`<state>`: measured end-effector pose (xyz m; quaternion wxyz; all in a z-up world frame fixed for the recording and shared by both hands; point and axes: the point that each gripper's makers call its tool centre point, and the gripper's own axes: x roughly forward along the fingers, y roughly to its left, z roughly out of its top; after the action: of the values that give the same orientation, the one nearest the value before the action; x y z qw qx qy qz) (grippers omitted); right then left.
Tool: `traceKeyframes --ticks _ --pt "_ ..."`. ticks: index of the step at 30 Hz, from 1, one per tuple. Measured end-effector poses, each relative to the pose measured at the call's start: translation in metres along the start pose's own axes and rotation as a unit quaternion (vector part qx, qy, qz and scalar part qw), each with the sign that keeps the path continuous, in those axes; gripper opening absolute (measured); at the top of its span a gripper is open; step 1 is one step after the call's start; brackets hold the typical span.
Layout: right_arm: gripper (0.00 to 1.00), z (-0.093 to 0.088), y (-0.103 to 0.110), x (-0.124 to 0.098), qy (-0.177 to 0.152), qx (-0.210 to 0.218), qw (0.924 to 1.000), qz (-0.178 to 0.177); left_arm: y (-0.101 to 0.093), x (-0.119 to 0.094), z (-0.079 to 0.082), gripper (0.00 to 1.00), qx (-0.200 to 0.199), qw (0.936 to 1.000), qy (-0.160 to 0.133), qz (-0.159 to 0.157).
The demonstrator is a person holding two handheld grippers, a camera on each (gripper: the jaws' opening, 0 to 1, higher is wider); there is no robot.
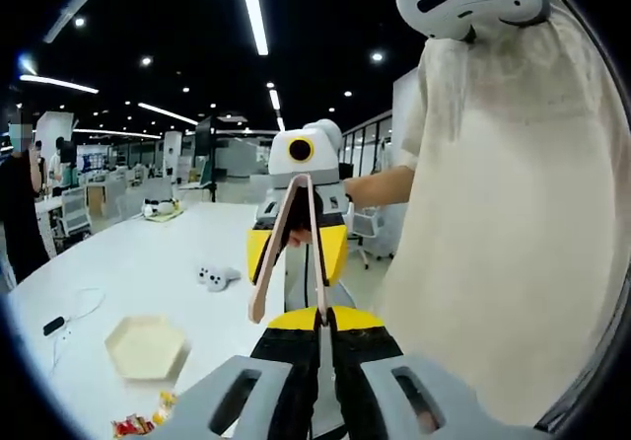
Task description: Place the target food into the container with the food tongs after gripping and lifting it, then release it inside without dropping or visibly crushing the food.
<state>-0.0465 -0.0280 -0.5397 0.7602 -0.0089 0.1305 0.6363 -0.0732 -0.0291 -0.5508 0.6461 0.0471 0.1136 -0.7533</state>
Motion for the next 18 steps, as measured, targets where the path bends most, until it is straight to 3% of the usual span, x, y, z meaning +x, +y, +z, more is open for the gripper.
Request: traceKeyframes --ticks 14,18 --pt "0.29 0.0013 0.0048 0.0028 -0.006 0.012 0.9998 0.012 -0.0054 0.0011 0.0024 0.0 0.008 0.9999 -0.004 -0.01" --pt "0.29 0.0037 0.0011 0.0 -0.016 0.018 0.9997 0.007 -0.0032 0.0 0.0064 0.0 0.006 0.9997 -0.021 -0.004"
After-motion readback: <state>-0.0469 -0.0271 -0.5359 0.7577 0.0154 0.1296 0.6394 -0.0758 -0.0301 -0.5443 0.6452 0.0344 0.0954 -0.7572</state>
